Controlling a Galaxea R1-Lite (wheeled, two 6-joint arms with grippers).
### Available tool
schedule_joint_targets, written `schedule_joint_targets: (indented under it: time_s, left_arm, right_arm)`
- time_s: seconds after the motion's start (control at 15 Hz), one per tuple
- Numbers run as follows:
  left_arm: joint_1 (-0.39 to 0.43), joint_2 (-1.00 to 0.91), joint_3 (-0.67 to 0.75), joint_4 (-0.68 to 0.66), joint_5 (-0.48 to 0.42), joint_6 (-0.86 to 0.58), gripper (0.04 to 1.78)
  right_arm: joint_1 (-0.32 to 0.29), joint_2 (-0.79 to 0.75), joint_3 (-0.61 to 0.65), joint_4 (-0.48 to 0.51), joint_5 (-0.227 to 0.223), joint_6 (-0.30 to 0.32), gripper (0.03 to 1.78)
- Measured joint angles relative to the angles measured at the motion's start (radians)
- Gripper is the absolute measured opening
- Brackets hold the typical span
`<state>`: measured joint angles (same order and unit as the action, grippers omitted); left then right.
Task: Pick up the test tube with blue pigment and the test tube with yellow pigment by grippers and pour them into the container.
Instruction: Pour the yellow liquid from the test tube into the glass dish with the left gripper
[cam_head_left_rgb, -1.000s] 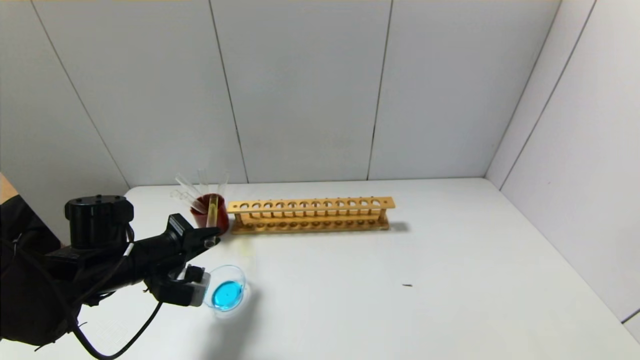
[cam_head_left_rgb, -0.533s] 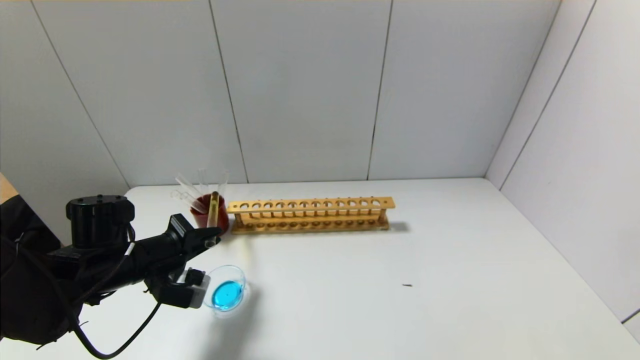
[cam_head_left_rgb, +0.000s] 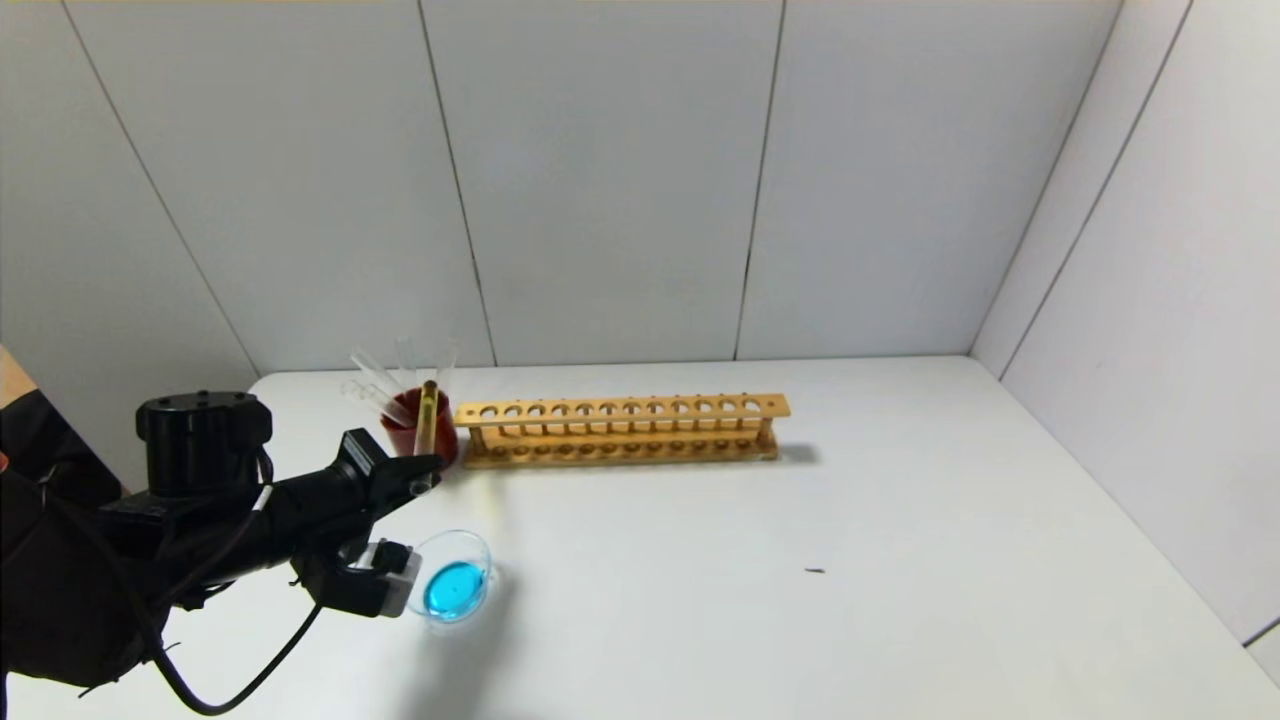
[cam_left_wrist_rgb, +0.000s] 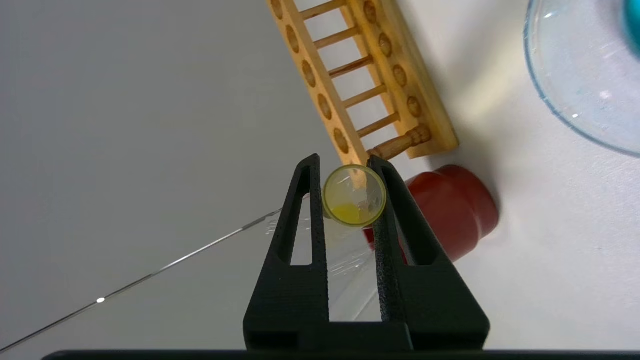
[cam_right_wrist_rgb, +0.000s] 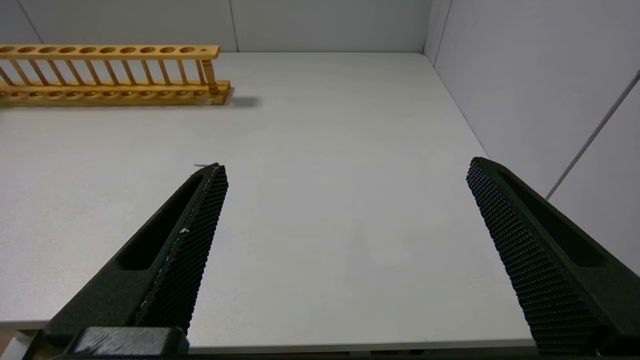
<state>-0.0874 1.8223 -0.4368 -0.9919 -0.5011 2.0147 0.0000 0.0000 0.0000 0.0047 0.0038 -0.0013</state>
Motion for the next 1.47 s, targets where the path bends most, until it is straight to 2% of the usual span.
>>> schedule_joint_targets:
  time_s: [0.2,1.47]
  left_arm:
    - [0.001,0.009,0.002,-0.066,0.024,0.04,0.31]
    - [0.0,0.023,0.009,-0.08,0.03,0.142,0.31]
  right_arm:
    - [0.0,0.0,0.0,0.0,0.0,0.0,1.75]
    - [0.0,0.0,0.0,0.0,0.0,0.0,1.75]
